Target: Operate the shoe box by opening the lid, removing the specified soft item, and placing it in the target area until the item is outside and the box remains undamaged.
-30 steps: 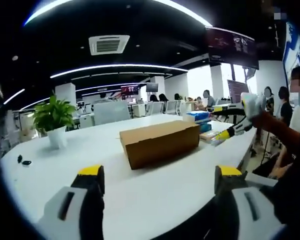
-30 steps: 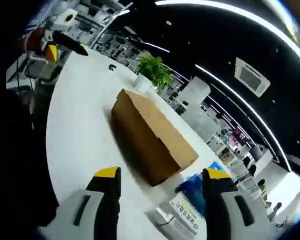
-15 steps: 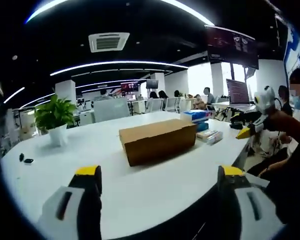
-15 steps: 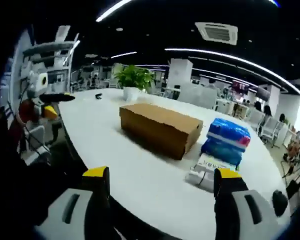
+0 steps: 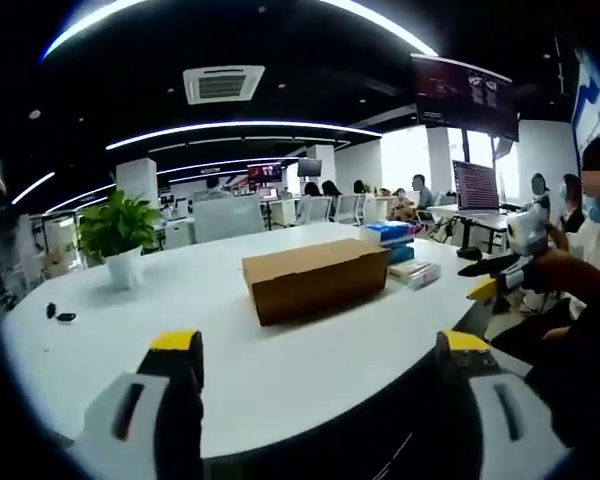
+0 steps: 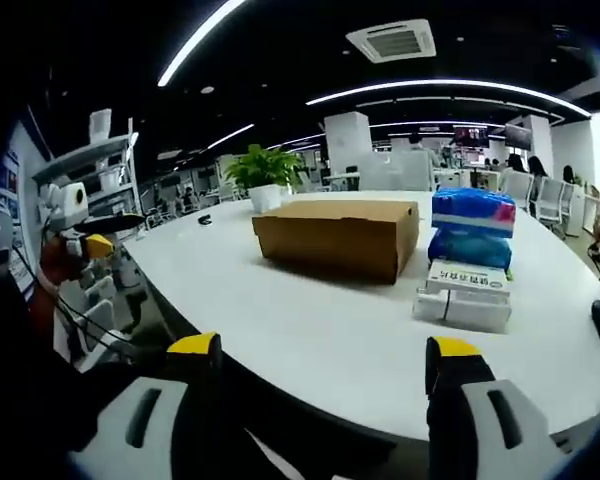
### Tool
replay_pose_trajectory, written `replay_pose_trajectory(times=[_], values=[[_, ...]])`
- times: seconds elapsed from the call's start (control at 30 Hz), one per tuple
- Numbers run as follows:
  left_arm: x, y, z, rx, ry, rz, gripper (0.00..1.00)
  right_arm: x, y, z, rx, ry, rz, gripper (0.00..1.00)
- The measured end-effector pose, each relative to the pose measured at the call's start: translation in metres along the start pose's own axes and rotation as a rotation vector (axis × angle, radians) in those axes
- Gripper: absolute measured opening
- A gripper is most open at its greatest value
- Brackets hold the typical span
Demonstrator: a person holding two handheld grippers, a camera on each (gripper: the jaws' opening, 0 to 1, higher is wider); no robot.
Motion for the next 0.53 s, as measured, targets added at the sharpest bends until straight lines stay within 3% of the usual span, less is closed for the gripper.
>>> replay_pose_trajectory(times=[0.53], values=[[-0.0053, -0.0016, 0.0018, 0.001, 0.017, -0.025, 0.99, 0.0001, -0.001, 0.0067, -0.02, 0.012, -0.011, 0.87]])
Point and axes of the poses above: the point that each gripper's makers call its tool centre point, and the gripper's own axes: y roughly backward along the fingers, x roughly to its left, z roughly out of its top, the point moved 8 cm from there along y, roughly backward along the fingers, and after that the axes turned 13 degrees about z, right-handed, at the moved point
